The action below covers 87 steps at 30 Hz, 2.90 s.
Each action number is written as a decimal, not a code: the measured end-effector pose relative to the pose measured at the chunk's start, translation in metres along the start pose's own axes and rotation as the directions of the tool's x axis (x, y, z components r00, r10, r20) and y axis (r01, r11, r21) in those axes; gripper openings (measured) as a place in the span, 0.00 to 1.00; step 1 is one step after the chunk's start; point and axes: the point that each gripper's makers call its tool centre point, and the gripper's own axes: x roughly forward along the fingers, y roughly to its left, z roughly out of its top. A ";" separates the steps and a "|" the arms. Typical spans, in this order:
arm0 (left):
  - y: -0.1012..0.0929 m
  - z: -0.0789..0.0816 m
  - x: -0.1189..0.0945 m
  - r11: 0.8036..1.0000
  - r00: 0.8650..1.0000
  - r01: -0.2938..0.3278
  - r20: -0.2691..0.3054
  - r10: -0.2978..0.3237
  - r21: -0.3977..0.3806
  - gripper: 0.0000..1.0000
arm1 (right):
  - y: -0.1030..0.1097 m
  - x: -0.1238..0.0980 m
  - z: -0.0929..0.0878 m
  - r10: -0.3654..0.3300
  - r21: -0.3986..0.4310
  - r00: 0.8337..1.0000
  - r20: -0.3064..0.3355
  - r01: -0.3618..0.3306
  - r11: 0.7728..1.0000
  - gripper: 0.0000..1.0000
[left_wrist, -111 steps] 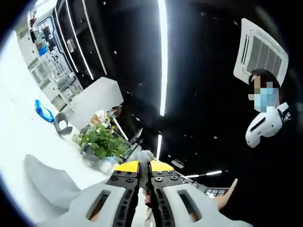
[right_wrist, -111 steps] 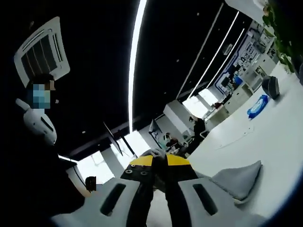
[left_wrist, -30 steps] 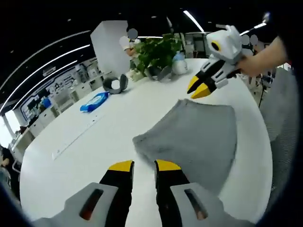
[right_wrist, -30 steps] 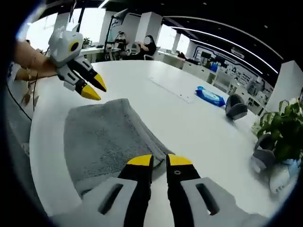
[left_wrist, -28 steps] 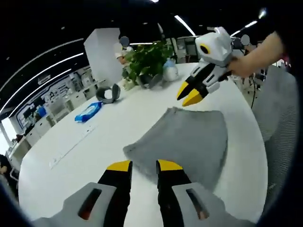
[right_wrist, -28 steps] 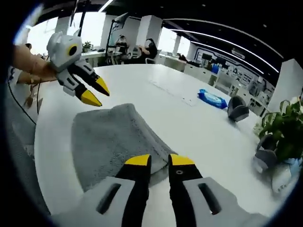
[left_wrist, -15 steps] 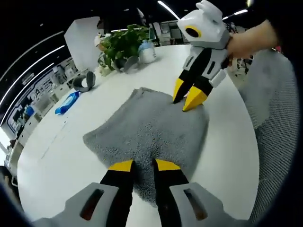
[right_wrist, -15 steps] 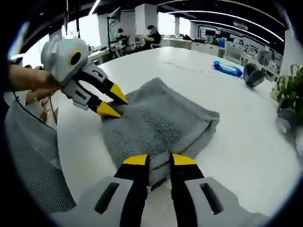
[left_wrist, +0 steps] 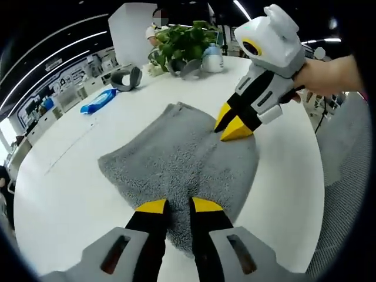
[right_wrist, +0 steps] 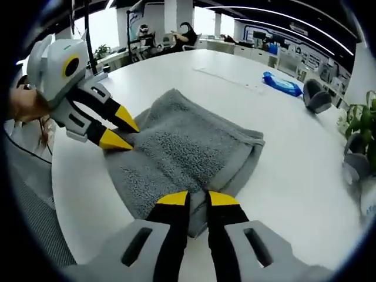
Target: Fold the towel on the table until its edges align and the towel forms a compact rectangular stack.
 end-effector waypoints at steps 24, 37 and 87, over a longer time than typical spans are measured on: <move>0.014 0.041 -0.068 0.972 0.959 0.013 0.277 0.054 -0.235 0.29 | -0.002 -0.056 0.025 -0.074 0.090 0.945 0.319 0.048 0.995 0.38; -0.008 0.037 -0.201 0.923 0.828 -0.094 0.486 0.281 -0.373 0.72 | 0.030 -0.182 0.016 -0.189 0.073 0.865 0.466 0.175 0.982 0.93; -0.062 -0.002 -0.201 0.945 0.867 -0.240 0.390 0.312 -0.222 0.95 | 0.043 -0.207 -0.059 -0.285 -0.038 0.909 0.304 0.311 0.950 0.93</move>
